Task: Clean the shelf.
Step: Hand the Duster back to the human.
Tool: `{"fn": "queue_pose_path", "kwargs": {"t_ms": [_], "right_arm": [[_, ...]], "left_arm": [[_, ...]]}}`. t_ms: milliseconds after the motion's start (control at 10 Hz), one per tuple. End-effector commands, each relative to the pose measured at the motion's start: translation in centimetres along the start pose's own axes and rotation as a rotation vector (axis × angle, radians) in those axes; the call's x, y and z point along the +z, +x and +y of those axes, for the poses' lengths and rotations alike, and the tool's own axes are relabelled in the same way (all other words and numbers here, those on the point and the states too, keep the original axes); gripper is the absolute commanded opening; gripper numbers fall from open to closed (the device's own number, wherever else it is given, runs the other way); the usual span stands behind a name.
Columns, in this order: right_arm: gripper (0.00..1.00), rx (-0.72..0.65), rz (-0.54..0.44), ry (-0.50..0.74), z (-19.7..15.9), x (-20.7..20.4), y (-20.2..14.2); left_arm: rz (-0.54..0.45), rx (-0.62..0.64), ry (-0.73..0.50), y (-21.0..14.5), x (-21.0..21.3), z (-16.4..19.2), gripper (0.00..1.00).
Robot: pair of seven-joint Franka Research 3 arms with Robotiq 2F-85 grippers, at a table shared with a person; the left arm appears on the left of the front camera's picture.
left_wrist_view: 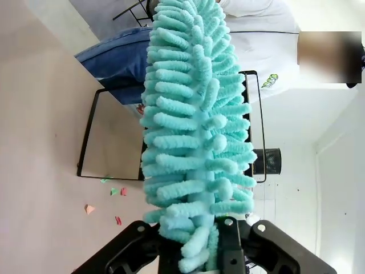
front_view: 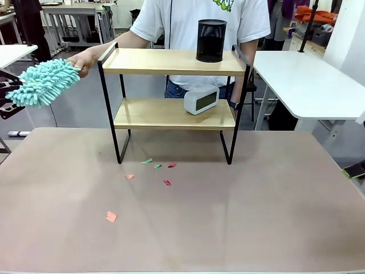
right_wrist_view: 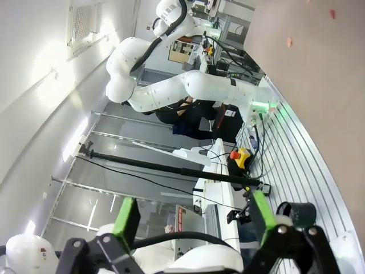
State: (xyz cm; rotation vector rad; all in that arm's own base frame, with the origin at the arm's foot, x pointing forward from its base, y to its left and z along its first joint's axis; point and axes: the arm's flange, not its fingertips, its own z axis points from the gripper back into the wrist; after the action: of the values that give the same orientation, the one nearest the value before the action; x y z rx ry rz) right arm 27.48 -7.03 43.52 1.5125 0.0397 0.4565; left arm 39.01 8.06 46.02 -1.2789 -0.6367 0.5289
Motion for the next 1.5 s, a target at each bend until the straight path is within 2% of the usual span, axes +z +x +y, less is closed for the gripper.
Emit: {"fn": "queue_pose_path", "kwargs": {"t_ms": [0,100,200,300,400,500,600,700,800,900,1000,1100,1200,1300,1400], "right_arm": [[1.0,0.014,0.012,-0.001,0.3,0.3,-0.2],[1.0,0.014,0.012,-0.001,0.3,0.3,-0.2],[1.0,0.014,0.012,-0.001,0.3,0.3,-0.2],[1.0,0.014,0.012,-0.001,0.3,0.3,-0.2],[1.0,0.014,0.012,-0.001,0.3,0.3,-0.2],[1.0,0.014,0.012,-0.001,0.3,0.3,-0.2],[1.0,0.014,0.012,-0.001,0.3,0.3,-0.2],[1.0,0.014,0.012,-0.001,0.3,0.3,-0.2],[1.0,0.014,0.012,-0.001,0.3,0.3,-0.2],[1.0,0.014,0.012,-0.001,0.3,0.3,-0.2],[1.0,0.014,0.012,-0.001,0.3,0.3,-0.2],[1.0,0.014,0.012,-0.001,0.3,0.3,-0.2],[1.0,0.0,0.0,0.0,0.0,0.0,0.0],[1.0,-0.097,-0.188,0.001,-0.4,-0.9,1.8],[1.0,-0.222,-0.409,-0.146,-1.0,-2.8,5.1]], "left_arm": [[-0.02,-0.013,-0.011,-0.1,0.1,0.2,0.0],[-0.02,-0.013,-0.011,-0.1,0.1,0.2,0.0],[-0.001,0.0,0.0,0.0,0.0,0.0,0.74],[0.019,0.001,-0.02,0.0,-0.1,-0.3,0.74],[0.03,-0.008,-0.02,-0.2,0.2,-0.6,1.0],[0.058,0.017,-0.056,-0.2,0.8,-0.9,0.76],[0.057,0.016,-0.057,-0.4,1.1,-0.9,1.0],[0.081,0.026,-0.071,-1.0,1.6,-1.2,1.0],[0.144,0.04,-0.121,-2.2,2.3,-1.5,1.0],[0.175,-0.003,-0.123,-3.8,3.0,-1.8,1.0],[0.259,0.0,-0.136,-5.8,3.6,-1.9,1.0],[0.323,-0.042,-0.08,-7.5,3.3,-1.7,1.0],[0.512,0.014,-0.137,-9.1,3.2,-1.9,1.0],[0.679,0.159,-0.284,-10.0,3.4,-2.3,1.0],[0.709,0.087,-0.16,-11.8,1.6,-1.7,1.0]]}}
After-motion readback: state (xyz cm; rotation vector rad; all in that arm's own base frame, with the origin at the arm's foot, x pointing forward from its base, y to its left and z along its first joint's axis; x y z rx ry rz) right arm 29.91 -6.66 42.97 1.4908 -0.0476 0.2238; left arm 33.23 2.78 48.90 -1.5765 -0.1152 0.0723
